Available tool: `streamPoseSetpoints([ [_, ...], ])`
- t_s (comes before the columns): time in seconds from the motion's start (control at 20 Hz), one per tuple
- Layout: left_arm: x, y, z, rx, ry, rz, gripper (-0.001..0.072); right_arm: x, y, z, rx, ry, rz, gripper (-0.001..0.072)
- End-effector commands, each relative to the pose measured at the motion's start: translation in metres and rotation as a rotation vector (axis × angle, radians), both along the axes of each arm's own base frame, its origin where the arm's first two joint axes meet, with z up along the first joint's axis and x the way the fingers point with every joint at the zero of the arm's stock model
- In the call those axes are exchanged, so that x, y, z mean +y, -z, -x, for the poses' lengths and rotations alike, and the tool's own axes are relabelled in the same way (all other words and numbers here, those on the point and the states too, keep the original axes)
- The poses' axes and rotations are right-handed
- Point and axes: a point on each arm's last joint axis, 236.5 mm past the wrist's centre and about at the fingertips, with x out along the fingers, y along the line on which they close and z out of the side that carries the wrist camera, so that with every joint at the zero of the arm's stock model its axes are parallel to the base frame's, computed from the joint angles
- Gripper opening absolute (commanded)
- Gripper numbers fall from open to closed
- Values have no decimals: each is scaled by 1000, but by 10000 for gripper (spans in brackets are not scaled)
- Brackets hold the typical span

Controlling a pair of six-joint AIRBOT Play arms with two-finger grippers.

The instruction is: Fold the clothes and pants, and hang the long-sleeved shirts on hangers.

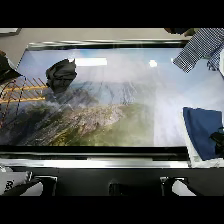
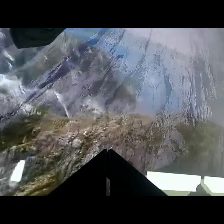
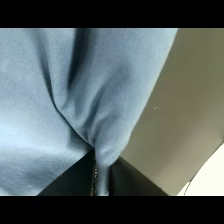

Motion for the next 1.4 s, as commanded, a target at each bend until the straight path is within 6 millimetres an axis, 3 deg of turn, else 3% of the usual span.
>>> streamPoseSetpoints([
  [0.0, 0, 1, 0, 2, 0, -1, 15, 0, 8, 13, 53, -33, -8, 31],
  [0.25, 0, 1, 0, 2, 0, -1, 15, -4, 14, 17, 70, -70, -3, 31],
  [0.35, 0, 1, 0, 2, 0, -1, 15, -10, 10, 21, 92, -77, 23, 75],
  [0.4, 0, 1, 0, 2, 0, -1, 16, -18, 5, 26, 125, -84, 56, 170],
  [0.5, 0, 1, 0, 3, 0, -1, 15, -33, -10, 38, 192, -92, 130, 482],
  [0.55, 0, 1, 0, 2, 0, -1, 16, -36, -14, 39, 190, -81, 154, 471],
  [0.6, 0, 1, 0, 4, 2, -2, 17, -37, -16, 32, 152, -72, 164, 445],
  [0.7, 1, 5, -2, 12, 3, -2, 18, -38, -18, -7, -23, -68, 156, 408],
  [0.75, 1, 11, -2, 27, 3, 1, 18, -33, -20, -36, -151, -76, 126, 396],
  [0.8, 0, 20, -1, 51, 8, 2, 18, -24, -24, -76, -318, -92, 81, 318],
  [0.9, -1, 47, 6, 125, 37, -3, 17, 4, -46, -156, -611, -199, 6, 296],
  [0.95, -2, 65, 12, 176, 49, -3, 16, 28, -59, -190, -708, -304, -27, 276],
  [1.05, -4, 97, 26, 249, 88, -14, 15, 93, -74, -233, -801, -549, -104, 189],
  [1.1, -4, 111, 35, 273, 106, -23, 15, 129, -74, -243, -809, -667, -156, 108],
  [1.15, -3, 123, 44, 285, 114, -37, 15, 168, -74, -248, -805, -784, -204, 72],
  [1.25, 1, 135, 57, 266, 102, -66, 15, 235, -73, -246, -780, -1001, -273, 53],
  [1.35, 4, 137, 65, 229, 86, -88, 15, 283, -71, -233, -735, -1171, -317, 33],
])
